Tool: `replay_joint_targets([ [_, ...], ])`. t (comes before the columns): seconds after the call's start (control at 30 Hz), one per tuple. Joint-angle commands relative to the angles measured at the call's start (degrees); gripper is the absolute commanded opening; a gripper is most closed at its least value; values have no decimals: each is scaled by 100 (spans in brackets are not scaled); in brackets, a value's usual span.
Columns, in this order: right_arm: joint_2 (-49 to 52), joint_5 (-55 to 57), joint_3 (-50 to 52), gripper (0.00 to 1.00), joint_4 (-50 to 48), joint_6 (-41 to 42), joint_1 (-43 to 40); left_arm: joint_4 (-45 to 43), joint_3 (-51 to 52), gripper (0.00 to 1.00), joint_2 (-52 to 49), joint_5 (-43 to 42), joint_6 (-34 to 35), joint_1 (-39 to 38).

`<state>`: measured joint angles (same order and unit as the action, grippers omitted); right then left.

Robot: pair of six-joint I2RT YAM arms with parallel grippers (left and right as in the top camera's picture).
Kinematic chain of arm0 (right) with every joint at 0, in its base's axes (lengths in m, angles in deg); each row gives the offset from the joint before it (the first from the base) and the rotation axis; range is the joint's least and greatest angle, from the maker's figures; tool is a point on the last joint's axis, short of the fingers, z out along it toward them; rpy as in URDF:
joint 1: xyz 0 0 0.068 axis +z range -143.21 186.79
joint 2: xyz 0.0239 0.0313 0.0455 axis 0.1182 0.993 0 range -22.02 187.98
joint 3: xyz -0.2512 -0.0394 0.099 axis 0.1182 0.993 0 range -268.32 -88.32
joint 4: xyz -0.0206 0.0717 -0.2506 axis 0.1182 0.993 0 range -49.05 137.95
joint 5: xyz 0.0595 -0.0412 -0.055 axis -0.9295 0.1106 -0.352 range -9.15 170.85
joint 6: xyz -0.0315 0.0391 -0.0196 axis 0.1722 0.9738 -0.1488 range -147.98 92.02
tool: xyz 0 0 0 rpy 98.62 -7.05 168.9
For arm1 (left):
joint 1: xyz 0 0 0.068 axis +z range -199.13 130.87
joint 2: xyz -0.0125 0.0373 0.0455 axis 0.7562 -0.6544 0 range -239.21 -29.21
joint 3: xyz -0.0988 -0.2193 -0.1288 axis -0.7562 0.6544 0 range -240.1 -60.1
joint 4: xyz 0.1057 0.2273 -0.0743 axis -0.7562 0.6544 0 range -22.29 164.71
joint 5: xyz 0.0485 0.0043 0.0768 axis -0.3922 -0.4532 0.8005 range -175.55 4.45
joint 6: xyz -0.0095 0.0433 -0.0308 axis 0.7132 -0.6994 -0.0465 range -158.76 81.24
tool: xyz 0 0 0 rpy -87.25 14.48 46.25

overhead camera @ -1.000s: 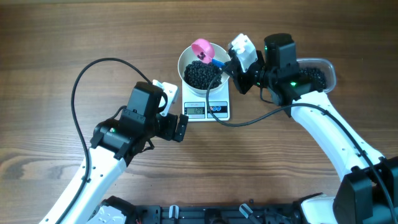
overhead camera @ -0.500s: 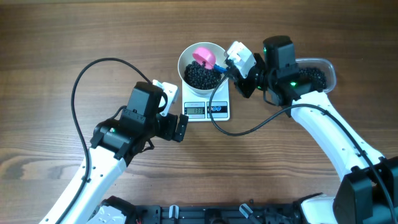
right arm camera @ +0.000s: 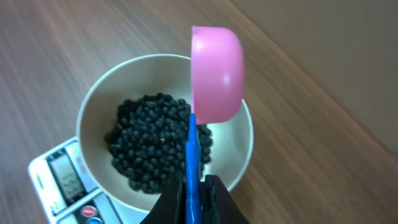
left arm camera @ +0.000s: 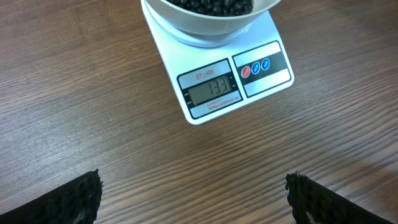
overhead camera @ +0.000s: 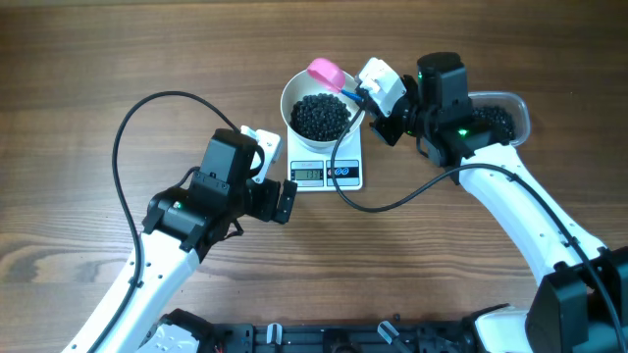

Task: Scoop item into bowl and weigh 150g on scale
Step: 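Carry the empty pink scoop rightward back to the bean tub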

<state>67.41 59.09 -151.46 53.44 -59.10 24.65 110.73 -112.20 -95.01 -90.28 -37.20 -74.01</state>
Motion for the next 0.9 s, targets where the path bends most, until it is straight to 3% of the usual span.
replay_joint_targets([
  [0.0, 46, -146, -17, 4, -122, 479, 33, -15, 37, 100, -22, 33, -74, 26],
  [0.27, -13, -925, -20, 4, -798, 3038, -31, -15, 37, 100, -22, 33, -72, 26],
  [0.37, -205, -925, -20, 4, -992, 3560, -205, -15, 37, 100, -22, 33, -74, 26],
  [0.6, -951, -918, -20, 4, -785, 3620, -1123, -13, 37, 100, -22, 33, -74, 26],
  [0.87, -1515, -378, -17, 5, 874, 3620, -2691, -15, 37, 100, -22, 33, -74, 26],
])
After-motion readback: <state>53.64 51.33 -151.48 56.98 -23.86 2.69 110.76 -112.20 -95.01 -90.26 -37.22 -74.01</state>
